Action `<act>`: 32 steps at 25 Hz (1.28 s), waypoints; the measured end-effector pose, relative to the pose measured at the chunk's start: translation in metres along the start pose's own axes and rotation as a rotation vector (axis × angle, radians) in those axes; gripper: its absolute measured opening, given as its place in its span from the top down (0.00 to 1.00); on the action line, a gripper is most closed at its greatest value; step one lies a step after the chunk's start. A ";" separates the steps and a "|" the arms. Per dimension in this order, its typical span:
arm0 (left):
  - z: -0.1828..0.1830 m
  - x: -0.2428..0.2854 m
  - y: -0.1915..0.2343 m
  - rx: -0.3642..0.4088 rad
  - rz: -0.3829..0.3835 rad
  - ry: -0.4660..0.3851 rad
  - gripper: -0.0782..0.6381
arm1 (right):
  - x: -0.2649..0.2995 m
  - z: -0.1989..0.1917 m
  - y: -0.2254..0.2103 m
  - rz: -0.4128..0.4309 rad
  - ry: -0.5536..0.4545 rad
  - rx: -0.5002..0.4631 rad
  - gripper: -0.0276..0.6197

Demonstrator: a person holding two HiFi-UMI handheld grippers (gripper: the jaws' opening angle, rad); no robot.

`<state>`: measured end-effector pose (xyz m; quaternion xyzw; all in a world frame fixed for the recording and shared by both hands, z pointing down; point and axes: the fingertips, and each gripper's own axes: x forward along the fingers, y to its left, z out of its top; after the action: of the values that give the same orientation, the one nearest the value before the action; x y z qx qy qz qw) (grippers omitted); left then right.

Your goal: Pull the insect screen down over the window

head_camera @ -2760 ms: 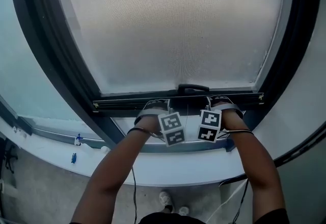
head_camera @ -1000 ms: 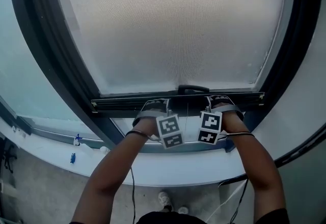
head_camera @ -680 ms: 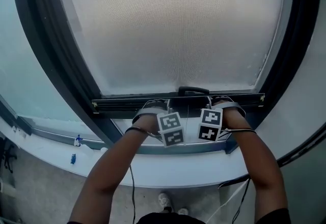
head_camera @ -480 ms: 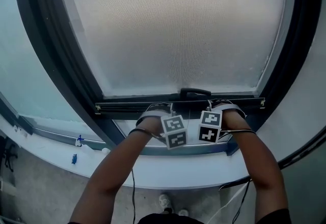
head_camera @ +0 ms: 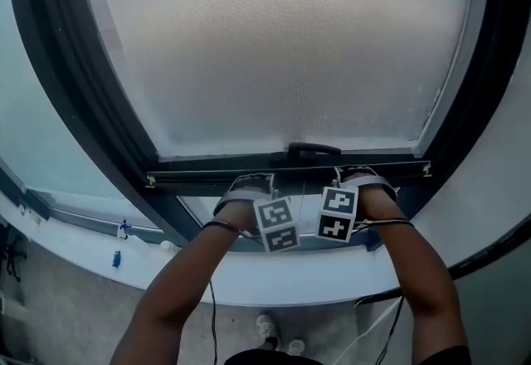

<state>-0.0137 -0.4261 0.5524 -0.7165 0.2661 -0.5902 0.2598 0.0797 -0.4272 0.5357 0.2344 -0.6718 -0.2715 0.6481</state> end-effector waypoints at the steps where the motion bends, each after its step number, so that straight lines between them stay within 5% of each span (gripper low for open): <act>1: -0.002 0.002 0.000 0.030 0.003 0.030 0.55 | 0.001 0.001 -0.002 0.001 0.003 0.000 0.73; 3: -0.005 0.003 0.001 0.047 -0.017 0.063 0.56 | 0.002 0.003 -0.005 -0.005 0.006 -0.004 0.76; 7: -0.002 0.002 0.002 -0.023 -0.050 -0.008 0.56 | 0.004 0.001 -0.006 -0.043 0.009 -0.012 0.76; 17: -0.001 -0.001 0.007 0.021 -0.003 -0.039 0.59 | 0.000 0.001 -0.010 -0.083 -0.046 0.014 0.80; 23: 0.006 -0.011 0.012 -0.038 0.057 -0.104 0.59 | -0.002 0.000 -0.008 -0.112 -0.071 0.001 0.80; 27: 0.019 -0.050 0.018 -0.170 0.158 -0.268 0.59 | -0.023 0.006 -0.016 -0.258 -0.194 0.041 0.79; 32: 0.018 -0.108 0.026 -0.479 0.245 -0.485 0.64 | -0.099 0.019 -0.030 -0.445 -0.451 0.300 0.79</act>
<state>-0.0158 -0.3700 0.4552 -0.8391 0.4113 -0.2883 0.2087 0.0642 -0.3827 0.4419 0.4019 -0.7628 -0.3496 0.3667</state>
